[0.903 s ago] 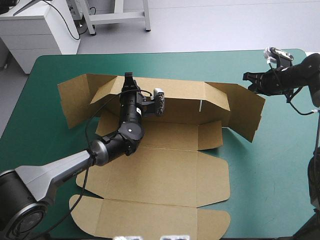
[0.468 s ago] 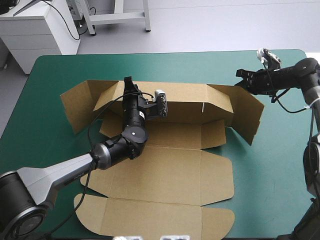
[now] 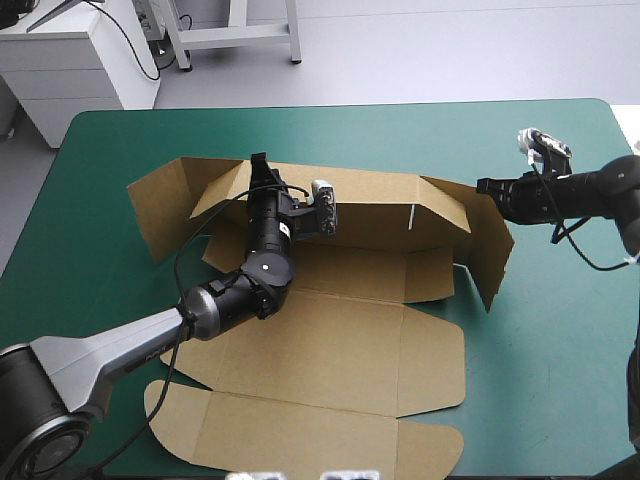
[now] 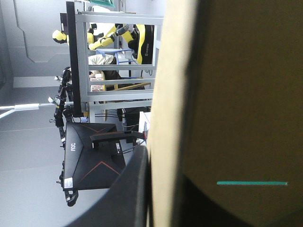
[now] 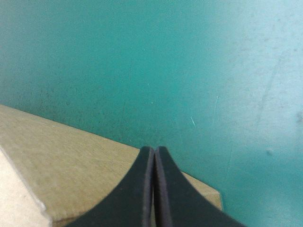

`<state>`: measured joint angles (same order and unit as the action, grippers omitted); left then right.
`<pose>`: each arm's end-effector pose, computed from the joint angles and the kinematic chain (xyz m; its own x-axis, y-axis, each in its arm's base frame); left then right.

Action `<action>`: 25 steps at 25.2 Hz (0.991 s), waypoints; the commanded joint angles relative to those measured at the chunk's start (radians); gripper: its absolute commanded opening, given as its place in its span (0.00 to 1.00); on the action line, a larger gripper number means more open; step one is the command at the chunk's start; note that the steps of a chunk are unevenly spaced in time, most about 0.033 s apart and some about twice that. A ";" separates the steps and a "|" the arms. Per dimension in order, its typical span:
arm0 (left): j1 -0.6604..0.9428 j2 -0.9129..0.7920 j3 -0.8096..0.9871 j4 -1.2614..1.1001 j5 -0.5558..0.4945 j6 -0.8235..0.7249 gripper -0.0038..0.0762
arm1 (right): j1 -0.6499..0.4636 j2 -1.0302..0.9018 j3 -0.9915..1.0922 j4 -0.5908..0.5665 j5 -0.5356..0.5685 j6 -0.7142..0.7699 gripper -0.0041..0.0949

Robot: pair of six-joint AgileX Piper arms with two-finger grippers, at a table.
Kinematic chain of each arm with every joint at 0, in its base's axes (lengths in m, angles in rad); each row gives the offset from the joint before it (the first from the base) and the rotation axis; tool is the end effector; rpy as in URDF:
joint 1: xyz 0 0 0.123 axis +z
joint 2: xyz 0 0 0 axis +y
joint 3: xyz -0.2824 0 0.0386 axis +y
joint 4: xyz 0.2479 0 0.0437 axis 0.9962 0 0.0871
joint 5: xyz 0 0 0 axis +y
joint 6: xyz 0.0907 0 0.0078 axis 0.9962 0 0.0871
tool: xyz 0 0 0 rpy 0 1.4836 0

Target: Fold the box

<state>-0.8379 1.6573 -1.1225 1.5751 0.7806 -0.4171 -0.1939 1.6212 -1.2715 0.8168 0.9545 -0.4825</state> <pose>0.2864 -0.2222 0.2846 -0.0205 0.9962 -0.0842 0.3041 0.0865 0.9487 0.3423 -0.0120 0.2964 -0.8497 0.2235 -0.4776 -0.0866 0.8342 0.5446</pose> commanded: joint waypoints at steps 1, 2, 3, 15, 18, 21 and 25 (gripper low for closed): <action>-0.009 -0.038 -0.028 0.020 -0.010 -0.017 0.04 | 0.001 -0.099 0.067 0.128 0.007 -0.086 0.02; -0.009 -0.038 -0.028 0.022 -0.010 -0.017 0.04 | 0.001 -0.108 0.088 0.138 0.015 -0.088 0.02; -0.009 -0.038 -0.028 0.022 -0.012 -0.017 0.04 | 0.001 -0.114 0.102 0.150 0.019 -0.095 0.02; -0.009 -0.038 -0.028 0.022 -0.003 -0.017 0.04 | 0.001 -0.151 0.159 0.332 0.034 -0.182 0.02; -0.009 -0.038 -0.028 0.024 -0.007 -0.017 0.04 | 0.008 -0.151 0.159 0.322 0.090 -0.185 0.02; -0.009 -0.038 -0.028 0.024 -0.007 -0.017 0.04 | 0.055 -0.182 0.166 0.315 0.091 -0.201 0.02; -0.009 -0.038 -0.028 0.024 -0.005 -0.017 0.04 | 0.115 -0.250 0.215 0.241 -0.005 -0.177 0.02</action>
<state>-0.8391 1.6572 -1.1233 1.5778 0.7743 -0.4112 -0.0922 1.4291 -1.0610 1.0441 0.9935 -0.6668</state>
